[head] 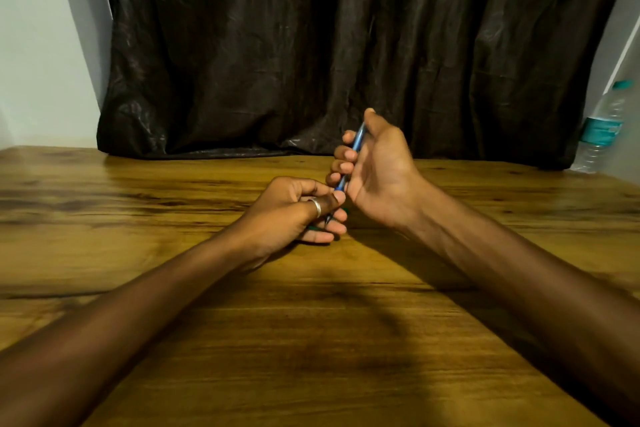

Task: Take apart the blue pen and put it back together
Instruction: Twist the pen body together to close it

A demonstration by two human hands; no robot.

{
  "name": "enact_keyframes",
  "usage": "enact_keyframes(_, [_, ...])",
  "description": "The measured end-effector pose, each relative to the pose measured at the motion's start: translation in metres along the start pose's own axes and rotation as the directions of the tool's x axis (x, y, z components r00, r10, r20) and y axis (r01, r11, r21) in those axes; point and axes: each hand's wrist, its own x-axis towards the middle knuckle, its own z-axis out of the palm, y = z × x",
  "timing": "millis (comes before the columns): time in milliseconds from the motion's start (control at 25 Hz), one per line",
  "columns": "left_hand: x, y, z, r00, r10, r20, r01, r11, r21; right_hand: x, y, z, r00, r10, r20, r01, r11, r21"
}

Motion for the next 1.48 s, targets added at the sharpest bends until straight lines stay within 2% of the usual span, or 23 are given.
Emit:
enact_keyframes(240, [-0.006,0.004,0.004,0.999,-0.042,0.028,0.043,0.998,-0.036,0.012,0.001,-0.001,0.997,0.017,0.071,-0.022,0.997,0.074])
enact_keyframes(480, [-0.006,0.007,0.006,0.976,-0.186,0.116,0.209,0.949,-0.237,0.008,-0.001,-0.013,0.994,-0.015,0.108,0.001,0.991,0.132])
enact_keyframes(840, [-0.003,0.002,0.005,0.964,-0.202,0.171,0.235,0.951,-0.2,0.007,0.003,-0.019,0.991,-0.009,0.131,-0.009,0.99,0.138])
enact_keyframes(1480, [-0.002,0.001,0.005,0.959,-0.191,0.208,0.224,0.963,-0.15,0.004,0.005,-0.014,0.998,-0.052,0.03,0.049,0.992,0.113])
